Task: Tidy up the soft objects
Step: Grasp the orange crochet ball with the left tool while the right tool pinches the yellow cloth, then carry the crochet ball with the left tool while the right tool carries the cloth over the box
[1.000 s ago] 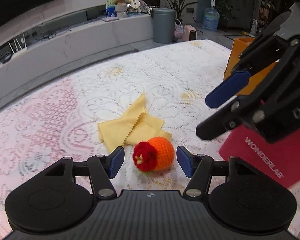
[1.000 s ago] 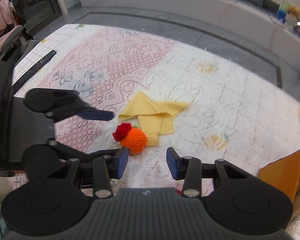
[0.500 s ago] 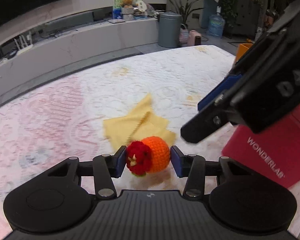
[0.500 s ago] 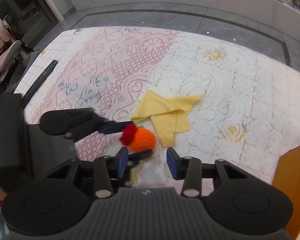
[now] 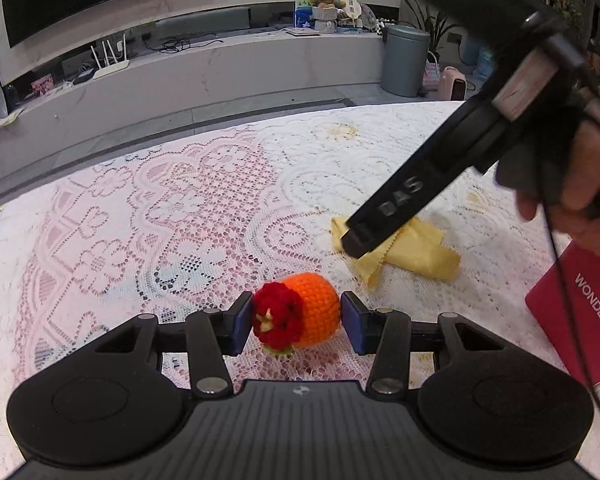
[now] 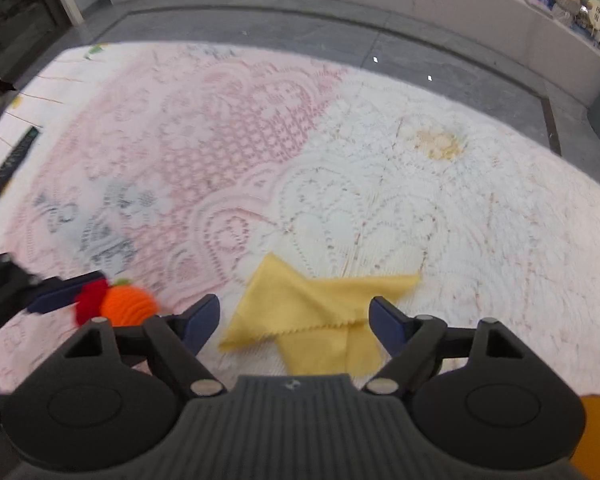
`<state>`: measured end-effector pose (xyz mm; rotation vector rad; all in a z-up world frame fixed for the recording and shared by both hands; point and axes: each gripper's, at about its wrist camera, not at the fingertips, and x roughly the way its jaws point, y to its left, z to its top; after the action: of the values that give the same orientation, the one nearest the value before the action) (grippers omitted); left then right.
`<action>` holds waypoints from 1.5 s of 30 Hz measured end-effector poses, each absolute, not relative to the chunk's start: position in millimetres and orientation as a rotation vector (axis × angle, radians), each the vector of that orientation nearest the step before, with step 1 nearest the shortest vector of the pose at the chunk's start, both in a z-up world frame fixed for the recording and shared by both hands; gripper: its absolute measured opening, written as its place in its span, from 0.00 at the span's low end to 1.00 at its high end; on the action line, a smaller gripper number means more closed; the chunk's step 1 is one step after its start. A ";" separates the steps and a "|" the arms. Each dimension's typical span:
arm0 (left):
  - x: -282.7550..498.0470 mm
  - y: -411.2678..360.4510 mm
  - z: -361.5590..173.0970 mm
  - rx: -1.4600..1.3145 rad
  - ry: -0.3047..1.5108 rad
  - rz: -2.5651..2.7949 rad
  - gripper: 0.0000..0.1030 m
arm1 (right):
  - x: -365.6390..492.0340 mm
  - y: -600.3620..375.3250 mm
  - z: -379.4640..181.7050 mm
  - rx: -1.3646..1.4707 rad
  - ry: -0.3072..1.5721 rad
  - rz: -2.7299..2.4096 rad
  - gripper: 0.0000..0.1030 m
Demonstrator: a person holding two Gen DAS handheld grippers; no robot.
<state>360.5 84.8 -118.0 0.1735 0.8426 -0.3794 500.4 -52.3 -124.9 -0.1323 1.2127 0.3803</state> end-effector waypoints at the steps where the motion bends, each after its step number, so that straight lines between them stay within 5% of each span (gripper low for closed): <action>1: 360.8 84.9 -118.7 0.170 0.843 -0.384 0.52 | 504.2 -53.0 -130.4 -0.118 1.228 0.367 0.78; 8: 365.1 84.4 -125.1 0.152 0.853 -0.386 0.52 | 505.0 -49.6 -142.1 -0.108 1.260 0.351 0.63; 15: 358.5 81.0 -120.5 0.156 0.861 -0.384 0.52 | 503.4 -55.1 -135.9 -0.130 1.243 0.349 0.07; 25: 321.1 76.5 -79.2 0.164 0.834 -0.367 0.52 | 456.7 -66.2 -82.2 -0.088 1.159 0.427 0.04; 45: 160.0 8.4 18.4 0.078 0.702 -0.468 0.52 | 227.6 -176.7 44.0 0.016 1.023 0.528 0.04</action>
<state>160.0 8.4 18.4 0.0783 0.7020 -0.4678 227.6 -176.7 44.0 0.0163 1.0228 0.5281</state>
